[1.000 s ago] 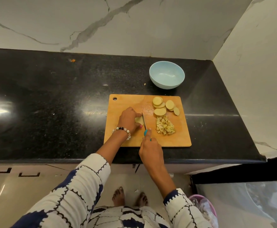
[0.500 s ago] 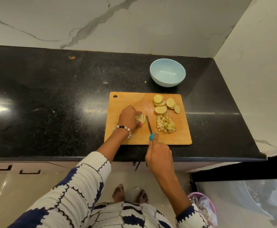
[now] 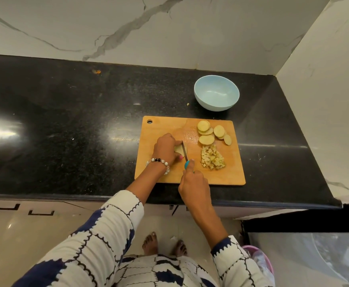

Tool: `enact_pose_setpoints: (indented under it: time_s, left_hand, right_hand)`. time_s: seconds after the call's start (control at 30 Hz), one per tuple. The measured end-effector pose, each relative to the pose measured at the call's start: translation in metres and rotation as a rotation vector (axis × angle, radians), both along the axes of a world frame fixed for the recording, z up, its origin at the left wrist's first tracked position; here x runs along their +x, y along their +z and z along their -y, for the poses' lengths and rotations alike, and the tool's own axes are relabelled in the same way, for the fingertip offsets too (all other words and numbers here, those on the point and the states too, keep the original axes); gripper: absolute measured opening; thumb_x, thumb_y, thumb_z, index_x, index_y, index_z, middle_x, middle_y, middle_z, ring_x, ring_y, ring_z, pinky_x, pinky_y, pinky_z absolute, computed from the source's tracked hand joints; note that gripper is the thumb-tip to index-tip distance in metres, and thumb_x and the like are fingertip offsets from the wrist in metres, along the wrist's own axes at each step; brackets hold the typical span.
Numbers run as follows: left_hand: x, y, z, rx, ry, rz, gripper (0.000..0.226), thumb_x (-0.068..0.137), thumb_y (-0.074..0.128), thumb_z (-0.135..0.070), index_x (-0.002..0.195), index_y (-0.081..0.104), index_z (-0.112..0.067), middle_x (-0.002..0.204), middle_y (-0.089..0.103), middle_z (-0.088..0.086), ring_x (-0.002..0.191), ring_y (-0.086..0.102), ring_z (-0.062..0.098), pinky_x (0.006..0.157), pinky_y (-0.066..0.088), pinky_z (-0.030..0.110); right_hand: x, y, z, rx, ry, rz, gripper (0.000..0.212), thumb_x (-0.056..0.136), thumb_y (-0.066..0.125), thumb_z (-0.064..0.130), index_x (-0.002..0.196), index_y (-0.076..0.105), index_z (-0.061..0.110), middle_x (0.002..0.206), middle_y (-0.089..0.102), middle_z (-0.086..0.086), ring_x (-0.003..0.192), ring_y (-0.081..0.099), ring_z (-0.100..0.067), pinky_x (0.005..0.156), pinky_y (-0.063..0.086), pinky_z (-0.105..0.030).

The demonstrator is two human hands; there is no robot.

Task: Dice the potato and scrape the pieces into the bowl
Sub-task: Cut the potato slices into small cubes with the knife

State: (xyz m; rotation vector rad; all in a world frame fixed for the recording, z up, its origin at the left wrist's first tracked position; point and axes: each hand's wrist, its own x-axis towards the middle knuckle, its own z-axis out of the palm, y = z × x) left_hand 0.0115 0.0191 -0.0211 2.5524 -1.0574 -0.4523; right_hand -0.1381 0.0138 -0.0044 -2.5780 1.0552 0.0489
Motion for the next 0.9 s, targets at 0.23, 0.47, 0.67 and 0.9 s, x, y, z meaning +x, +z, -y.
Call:
enact_pose_setpoints:
  time_s: [0.23,0.47,0.67,0.9]
  left_hand:
    - [-0.002,-0.002,0.0,-0.028,0.034,-0.01,0.056,0.075,0.076,-0.03,0.127,0.057,-0.023,0.119,0.054,0.002,0.105,0.053,0.02,0.086,0.046,0.029]
    - [-0.002,-0.004,-0.001,-0.047,0.034,-0.009,0.058,0.073,0.077,-0.03,0.127,0.057,-0.023,0.118,0.054,0.001,0.107,0.052,0.019,0.087,0.045,0.028]
    - [0.005,-0.002,-0.007,-0.093,0.027,-0.119,0.061,0.07,0.08,-0.023,0.126,0.058,-0.017,0.118,0.057,0.005,0.102,0.057,0.022,0.094,0.044,0.03]
    - [0.004,-0.002,-0.004,-0.038,0.019,-0.077,0.06,0.073,0.076,-0.029,0.128,0.056,-0.021,0.116,0.053,0.007,0.106,0.052,0.023,0.092,0.045,0.033]
  right_hand:
    - [-0.022,0.005,-0.018,0.056,0.03,-0.102,0.061,0.101,0.03,0.017,0.149,-0.006,0.004,0.121,0.05,-0.018,0.097,0.056,-0.032,0.069,0.036,-0.033]
    - [-0.045,0.021,-0.018,0.083,0.024,-0.022,0.055,0.102,0.026,0.025,0.15,0.008,0.007,0.112,0.056,-0.013,0.095,0.056,-0.028,0.067,0.031,-0.03]
    - [-0.016,0.012,0.004,0.039,-0.021,0.099,0.054,0.101,0.029,0.025,0.149,0.016,0.005,0.102,0.061,-0.015,0.089,0.059,-0.029,0.064,0.034,-0.03]
    - [0.001,0.001,0.007,0.031,-0.006,0.066,0.053,0.101,0.028,0.024,0.149,0.014,0.004,0.106,0.06,-0.017,0.09,0.058,-0.029,0.066,0.035,-0.032]
